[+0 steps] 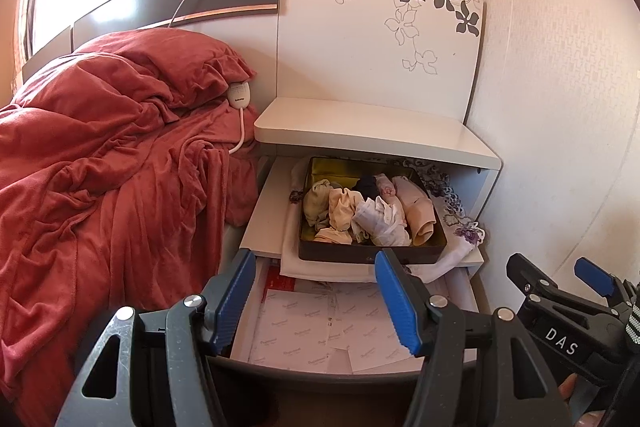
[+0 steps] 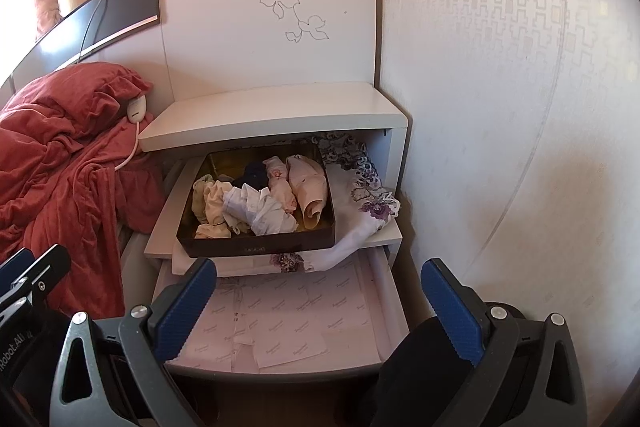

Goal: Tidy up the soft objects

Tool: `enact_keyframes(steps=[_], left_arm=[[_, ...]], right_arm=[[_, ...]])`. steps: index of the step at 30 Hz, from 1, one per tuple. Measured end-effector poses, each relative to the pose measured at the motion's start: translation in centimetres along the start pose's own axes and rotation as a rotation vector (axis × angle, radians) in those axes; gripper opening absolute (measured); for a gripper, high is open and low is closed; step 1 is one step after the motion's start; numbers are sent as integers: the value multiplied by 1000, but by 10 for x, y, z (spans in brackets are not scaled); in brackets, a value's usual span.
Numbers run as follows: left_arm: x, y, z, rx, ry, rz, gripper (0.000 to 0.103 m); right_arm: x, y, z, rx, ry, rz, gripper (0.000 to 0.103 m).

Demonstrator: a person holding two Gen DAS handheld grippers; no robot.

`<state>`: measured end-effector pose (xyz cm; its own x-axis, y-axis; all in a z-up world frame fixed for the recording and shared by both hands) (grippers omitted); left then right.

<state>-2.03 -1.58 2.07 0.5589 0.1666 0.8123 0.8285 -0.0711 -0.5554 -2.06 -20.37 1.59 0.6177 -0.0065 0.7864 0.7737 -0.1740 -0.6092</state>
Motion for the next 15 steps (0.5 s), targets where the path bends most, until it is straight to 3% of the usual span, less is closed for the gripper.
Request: enact_keyframes(steps=[8,15], left_arm=[[1,-2,-1,-3,14,-21,44],[1,0,1,-16,-9,-10,44]], right_arm=[[-2,2,2,9,-14,6,103],[-3,2,2,19,-18,7,103]])
Point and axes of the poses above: each gripper's, at about its wrist camera, not at the fingertips, and y roughly the way its jaws point, z to its left, x to its top, the point moved 1 cm from there along y, roughly the way its jaws point, and after that the axes turned 7 degrees about -y, right-handed, at the moved point
